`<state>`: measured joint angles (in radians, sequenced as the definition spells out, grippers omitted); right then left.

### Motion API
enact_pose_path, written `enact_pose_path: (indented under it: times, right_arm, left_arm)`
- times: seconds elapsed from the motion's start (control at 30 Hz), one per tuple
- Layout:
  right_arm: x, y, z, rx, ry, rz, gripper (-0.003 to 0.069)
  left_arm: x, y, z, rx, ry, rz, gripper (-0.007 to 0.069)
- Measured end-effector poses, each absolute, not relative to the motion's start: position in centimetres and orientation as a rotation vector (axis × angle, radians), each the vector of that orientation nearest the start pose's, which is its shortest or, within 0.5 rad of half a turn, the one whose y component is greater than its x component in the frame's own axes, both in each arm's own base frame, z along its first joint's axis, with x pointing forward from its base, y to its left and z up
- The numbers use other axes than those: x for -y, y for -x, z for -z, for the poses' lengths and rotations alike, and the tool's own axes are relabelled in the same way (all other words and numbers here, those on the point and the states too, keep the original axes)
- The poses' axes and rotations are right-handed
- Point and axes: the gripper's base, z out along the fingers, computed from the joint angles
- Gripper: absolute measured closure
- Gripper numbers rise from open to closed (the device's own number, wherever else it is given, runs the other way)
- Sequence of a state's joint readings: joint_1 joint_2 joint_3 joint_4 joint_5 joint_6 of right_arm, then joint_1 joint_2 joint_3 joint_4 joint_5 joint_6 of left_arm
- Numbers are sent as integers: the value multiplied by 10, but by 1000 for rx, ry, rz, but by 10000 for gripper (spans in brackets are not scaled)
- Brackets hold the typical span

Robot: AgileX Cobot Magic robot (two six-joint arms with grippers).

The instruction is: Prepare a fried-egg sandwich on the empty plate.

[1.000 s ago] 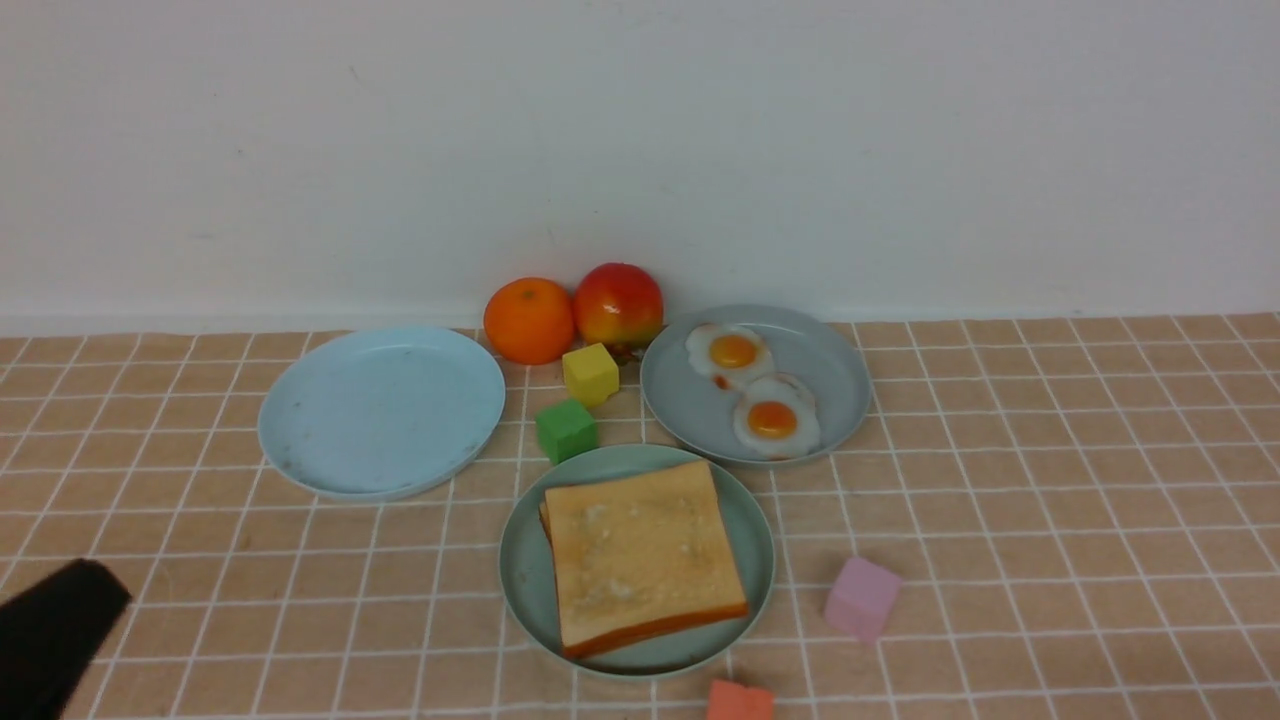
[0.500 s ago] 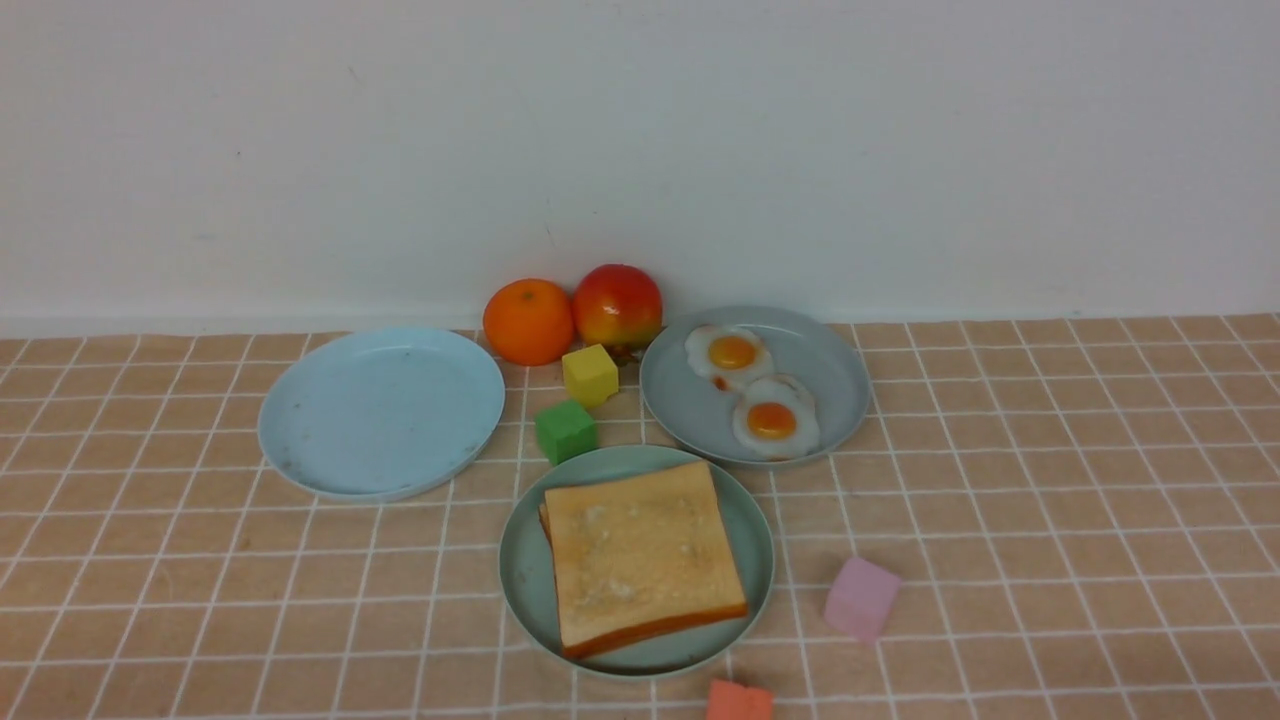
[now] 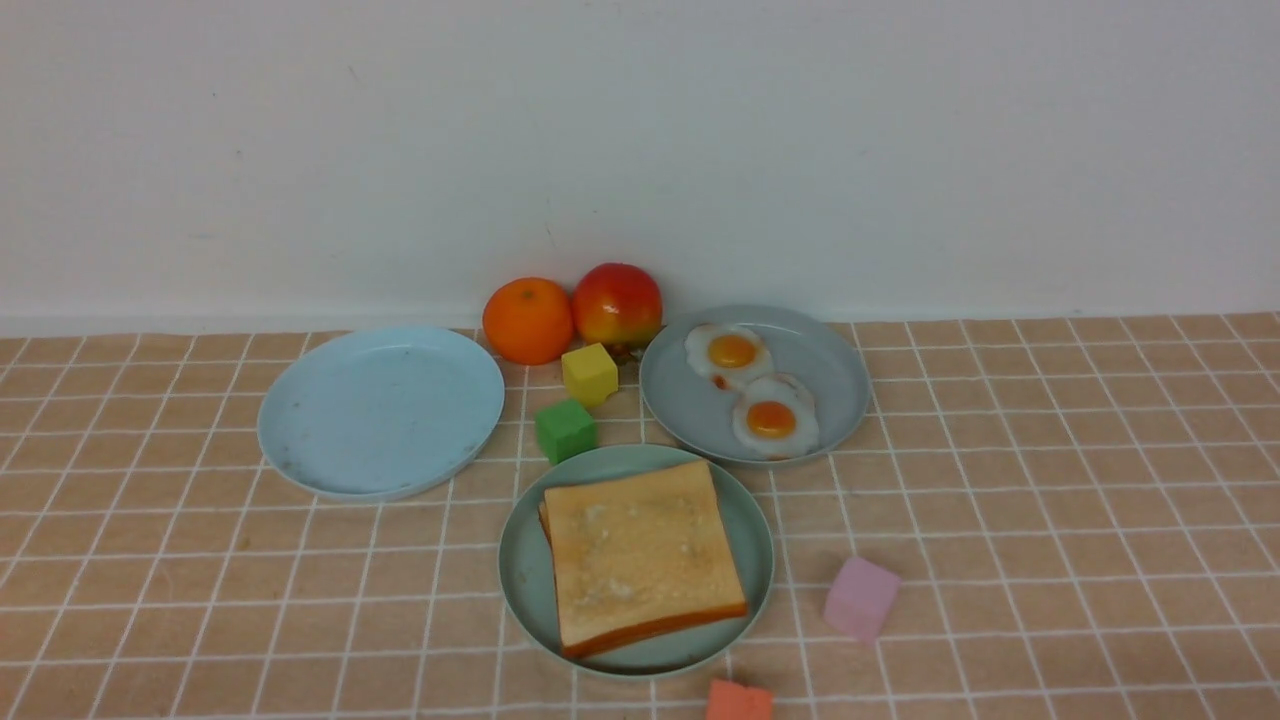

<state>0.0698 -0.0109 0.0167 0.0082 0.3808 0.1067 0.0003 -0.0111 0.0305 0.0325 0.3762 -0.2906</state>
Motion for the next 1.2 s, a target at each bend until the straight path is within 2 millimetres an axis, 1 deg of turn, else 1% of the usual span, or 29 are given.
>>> enact_pose_path:
  times: [0.57,1.2]
  right_arm:
    - [-4,-52,-174,-1872,-40,-130,575]
    - [-4,-52,-174,-1872,-40,-130,564]
  left_arm:
    - [-1,-53,-170,-1865,252,167,636]
    - [-1,-53,-170,-1865,252,167,620]
